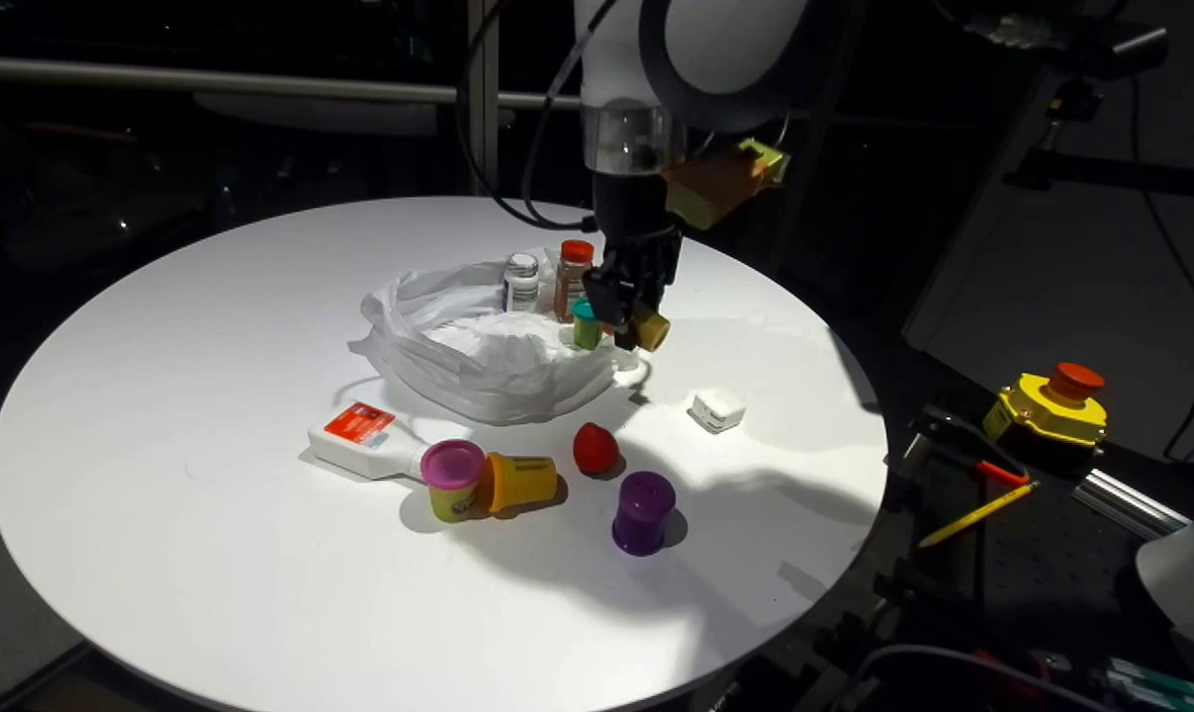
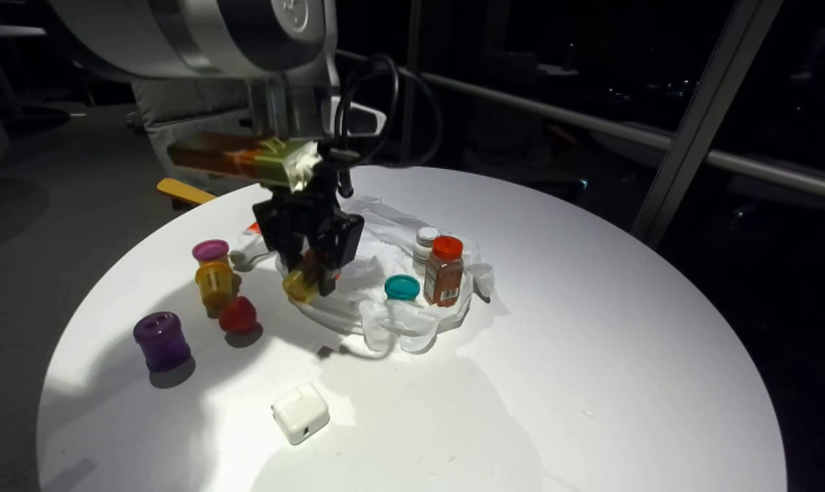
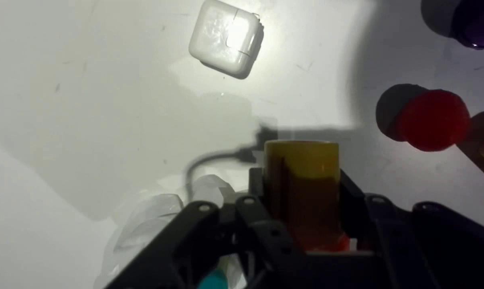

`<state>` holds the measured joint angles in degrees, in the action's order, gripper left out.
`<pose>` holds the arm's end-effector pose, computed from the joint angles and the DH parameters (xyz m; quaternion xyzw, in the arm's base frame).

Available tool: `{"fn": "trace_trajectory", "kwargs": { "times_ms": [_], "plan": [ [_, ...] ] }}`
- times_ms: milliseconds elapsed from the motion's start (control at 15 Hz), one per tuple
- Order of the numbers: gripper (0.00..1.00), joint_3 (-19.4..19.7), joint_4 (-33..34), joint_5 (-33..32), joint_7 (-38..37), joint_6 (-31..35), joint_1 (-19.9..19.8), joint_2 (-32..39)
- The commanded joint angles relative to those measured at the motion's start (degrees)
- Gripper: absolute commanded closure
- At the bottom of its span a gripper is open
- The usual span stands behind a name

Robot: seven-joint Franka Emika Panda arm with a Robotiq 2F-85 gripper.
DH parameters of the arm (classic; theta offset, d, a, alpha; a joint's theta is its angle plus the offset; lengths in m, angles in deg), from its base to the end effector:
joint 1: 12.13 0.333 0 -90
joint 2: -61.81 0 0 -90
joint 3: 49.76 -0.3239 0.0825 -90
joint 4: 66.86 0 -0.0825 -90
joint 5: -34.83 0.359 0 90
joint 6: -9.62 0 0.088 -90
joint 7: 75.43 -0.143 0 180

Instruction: Put all the objects on the table into the plastic bag.

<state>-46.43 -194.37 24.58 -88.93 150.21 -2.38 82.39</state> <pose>0.5172 0.0532 0.1934 0.9958 0.0123 -0.0537 0.0727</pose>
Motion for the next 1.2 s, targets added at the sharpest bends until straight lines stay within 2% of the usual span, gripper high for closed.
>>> {"fn": "trace_trajectory", "kwargs": {
  "times_ms": [0,200,600,933,1133],
  "plan": [
    [0.81,-1.85,9.27,0.03,0.81,-9.03,-0.38,0.95],
    [0.81,-2.05,20.17,-0.56,0.26,-12.29,-0.56,8.47],
    [0.81,-1.88,38.44,3.09,0.63,-15.06,-2.48,21.99],
    [0.81,-3.38,52.82,8.72,1.19,-22.45,-4.21,30.32],
    [0.81,-3.15,59.65,9.28,0.62,-25.64,-3.73,34.82]
  ]
}}
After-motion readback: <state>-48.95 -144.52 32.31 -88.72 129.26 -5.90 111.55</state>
